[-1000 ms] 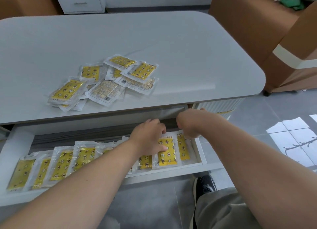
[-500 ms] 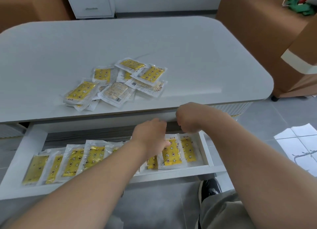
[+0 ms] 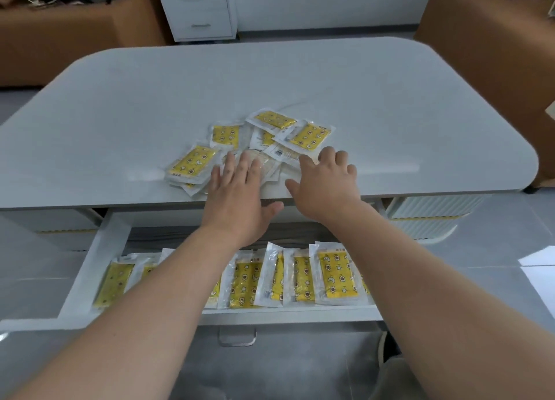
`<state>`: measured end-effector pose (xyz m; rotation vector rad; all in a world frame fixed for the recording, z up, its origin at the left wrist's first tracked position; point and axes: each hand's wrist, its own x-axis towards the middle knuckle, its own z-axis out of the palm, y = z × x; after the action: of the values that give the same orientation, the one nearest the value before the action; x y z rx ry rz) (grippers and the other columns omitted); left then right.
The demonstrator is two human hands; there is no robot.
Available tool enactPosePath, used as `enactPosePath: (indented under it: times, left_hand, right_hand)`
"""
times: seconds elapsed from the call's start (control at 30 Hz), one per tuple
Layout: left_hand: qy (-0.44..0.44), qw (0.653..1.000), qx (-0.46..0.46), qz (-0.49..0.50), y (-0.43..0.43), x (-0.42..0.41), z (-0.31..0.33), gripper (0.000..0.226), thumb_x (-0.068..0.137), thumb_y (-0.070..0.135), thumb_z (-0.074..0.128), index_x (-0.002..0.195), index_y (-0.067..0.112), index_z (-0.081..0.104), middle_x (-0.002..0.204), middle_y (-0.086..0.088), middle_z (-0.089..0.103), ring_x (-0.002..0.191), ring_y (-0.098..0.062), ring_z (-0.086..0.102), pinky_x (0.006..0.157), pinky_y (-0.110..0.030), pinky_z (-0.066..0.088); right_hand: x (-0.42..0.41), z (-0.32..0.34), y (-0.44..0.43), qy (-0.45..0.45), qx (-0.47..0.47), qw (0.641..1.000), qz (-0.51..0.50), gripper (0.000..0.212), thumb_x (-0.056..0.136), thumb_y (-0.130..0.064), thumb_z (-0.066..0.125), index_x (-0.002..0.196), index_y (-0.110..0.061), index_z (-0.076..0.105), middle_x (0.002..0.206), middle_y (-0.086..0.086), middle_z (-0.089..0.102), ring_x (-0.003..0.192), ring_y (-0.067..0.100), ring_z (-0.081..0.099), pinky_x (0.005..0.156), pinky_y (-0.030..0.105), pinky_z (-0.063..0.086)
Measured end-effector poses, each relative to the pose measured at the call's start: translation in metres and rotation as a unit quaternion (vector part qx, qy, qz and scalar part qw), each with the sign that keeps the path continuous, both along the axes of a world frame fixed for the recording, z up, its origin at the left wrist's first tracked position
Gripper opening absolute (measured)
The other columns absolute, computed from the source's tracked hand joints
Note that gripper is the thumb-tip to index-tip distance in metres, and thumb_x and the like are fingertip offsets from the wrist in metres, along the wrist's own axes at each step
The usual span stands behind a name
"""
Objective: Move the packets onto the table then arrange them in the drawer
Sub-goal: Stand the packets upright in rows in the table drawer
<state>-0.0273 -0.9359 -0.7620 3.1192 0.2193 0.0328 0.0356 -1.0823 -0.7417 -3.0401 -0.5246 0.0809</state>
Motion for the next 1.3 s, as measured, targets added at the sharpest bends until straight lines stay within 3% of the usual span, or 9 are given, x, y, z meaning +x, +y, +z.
enactPosePath:
  times: [0.17,0.3,0.43,0.53,0.73,0.83,1.07,1.2,1.3]
  left_hand:
    - [0.008,1.000,0.006,-0.022,0.006,0.000,-0.011,0.089,0.097,0.068,0.029,0.160,0.015,-0.006,0.167,-0.004,-0.014,0.152,-0.025,-0.023,0.124,-0.049,-0.008]
    - [-0.002,1.000,0.003,-0.030,0.007,-0.004,-0.014,0.085,0.100,0.055,0.043,0.161,0.015,-0.001,0.168,-0.004,-0.006,0.154,-0.025,-0.013,0.125,-0.047,-0.006]
    - [-0.066,0.997,-0.012,-0.038,0.004,-0.006,-0.014,0.071,0.094,0.040,0.060,0.153,0.015,0.029,0.162,-0.003,0.026,0.152,-0.024,0.018,0.125,-0.043,0.012]
    - [-0.108,0.993,-0.005,-0.048,0.002,-0.008,-0.010,0.052,0.085,0.031,0.072,0.131,0.016,0.051,0.134,0.000,0.052,0.129,-0.021,0.046,0.111,-0.037,0.032]
    - [-0.097,0.994,0.019,-0.039,0.002,-0.011,-0.007,0.052,0.071,0.004,0.078,0.119,0.012,0.063,0.112,-0.005,0.056,0.100,-0.025,0.055,0.084,-0.034,0.044]
    - [-0.104,0.994,0.011,-0.031,0.001,-0.014,-0.002,0.043,0.071,0.000,0.073,0.112,0.011,0.064,0.113,-0.006,0.056,0.097,-0.025,0.053,0.081,-0.035,0.046]
    - [-0.131,0.991,0.014,-0.037,-0.008,-0.018,-0.002,0.031,0.076,0.012,0.070,0.104,0.015,0.058,0.106,0.000,0.060,0.097,-0.025,0.052,0.080,-0.034,0.039]
    - [-0.170,0.984,-0.048,-0.016,-0.009,-0.019,0.005,0.021,0.082,0.006,0.065,0.101,0.014,0.062,0.092,-0.001,0.065,0.083,-0.025,0.055,0.070,-0.035,0.040]
    - [-0.235,0.944,-0.226,0.044,-0.016,-0.025,0.020,0.002,0.096,0.012,0.059,0.097,0.014,0.060,0.077,0.006,0.058,0.067,-0.015,0.053,0.057,-0.024,0.036]
  right_hand:
    - [0.000,-0.011,0.007,0.022,-0.015,1.000,-0.009,0.066,0.101,-0.063,0.032,0.154,-0.024,0.033,0.152,0.016,0.027,0.138,0.037,0.026,0.109,0.049,0.030]
    - [-0.004,-0.006,0.008,0.000,-0.009,1.000,0.000,0.063,0.100,-0.064,0.034,0.140,-0.019,0.051,0.148,0.014,0.034,0.137,0.035,0.029,0.109,0.048,0.030]
    - [-0.013,-0.004,0.007,0.000,-0.007,1.000,0.019,0.064,0.099,-0.064,0.040,0.140,-0.015,0.048,0.146,0.011,0.045,0.137,0.032,0.035,0.108,0.046,0.033]
    - [-0.019,-0.005,0.006,-0.013,-0.006,0.999,0.028,0.067,0.096,-0.064,0.050,0.139,-0.013,0.043,0.139,0.011,0.050,0.131,0.031,0.041,0.105,0.044,0.036]
    - [-0.024,-0.002,-0.002,-0.025,-0.026,0.999,0.016,0.045,0.090,-0.028,0.067,0.129,-0.012,0.049,0.125,0.013,0.044,0.117,0.032,0.044,0.096,0.038,0.038]
    - [-0.025,0.001,-0.005,-0.023,-0.004,0.999,0.022,0.045,0.087,-0.012,0.062,0.129,-0.011,0.046,0.123,0.012,0.045,0.113,0.030,0.046,0.093,0.037,0.039]
    - [-0.028,0.004,-0.010,-0.063,0.038,0.996,0.049,0.039,0.085,-0.007,0.059,0.121,-0.015,0.047,0.111,0.006,0.053,0.089,0.025,0.046,0.080,0.036,0.035]
    - [-0.024,0.010,-0.013,-0.098,0.125,0.987,0.025,0.030,0.087,-0.002,0.053,0.115,-0.014,0.052,0.096,0.003,0.059,0.085,0.026,0.051,0.073,0.035,0.033]
    - [-0.018,0.020,-0.015,-0.077,0.261,0.962,-0.024,0.008,0.094,-0.011,0.054,0.097,-0.013,0.047,0.077,0.000,0.052,0.072,0.026,0.051,0.059,0.036,0.035]
